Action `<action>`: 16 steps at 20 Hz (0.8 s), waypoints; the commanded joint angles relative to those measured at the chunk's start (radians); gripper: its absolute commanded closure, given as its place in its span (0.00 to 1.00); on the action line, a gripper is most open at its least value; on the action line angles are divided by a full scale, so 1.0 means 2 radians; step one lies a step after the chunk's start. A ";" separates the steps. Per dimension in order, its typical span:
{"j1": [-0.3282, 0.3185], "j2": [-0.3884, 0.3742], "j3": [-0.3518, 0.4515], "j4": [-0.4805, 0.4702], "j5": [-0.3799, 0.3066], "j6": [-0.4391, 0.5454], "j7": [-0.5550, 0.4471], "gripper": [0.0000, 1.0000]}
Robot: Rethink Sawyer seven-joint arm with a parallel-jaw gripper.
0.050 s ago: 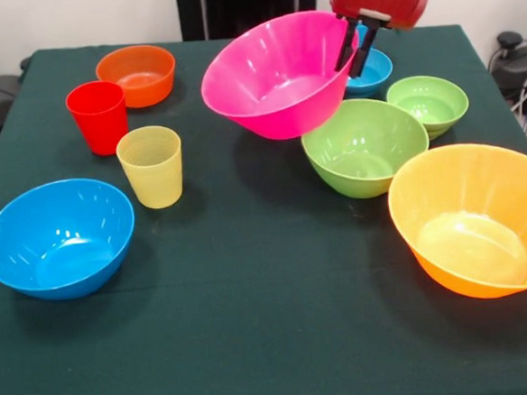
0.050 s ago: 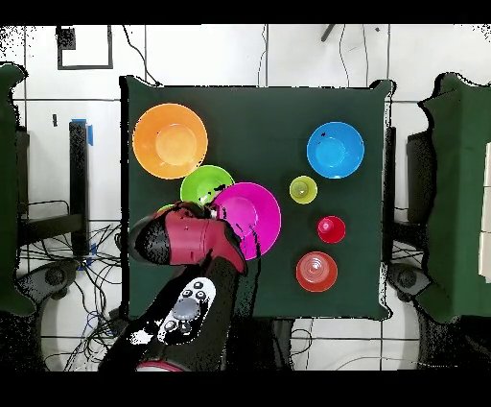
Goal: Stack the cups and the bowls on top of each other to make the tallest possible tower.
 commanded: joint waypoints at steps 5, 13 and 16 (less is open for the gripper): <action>0.011 0.034 0.067 -0.027 0.039 0.029 0.096 1.00; 0.004 0.034 0.103 -0.010 0.057 -0.011 0.090 1.00; 0.011 0.036 0.103 -0.019 0.064 0.007 0.091 1.00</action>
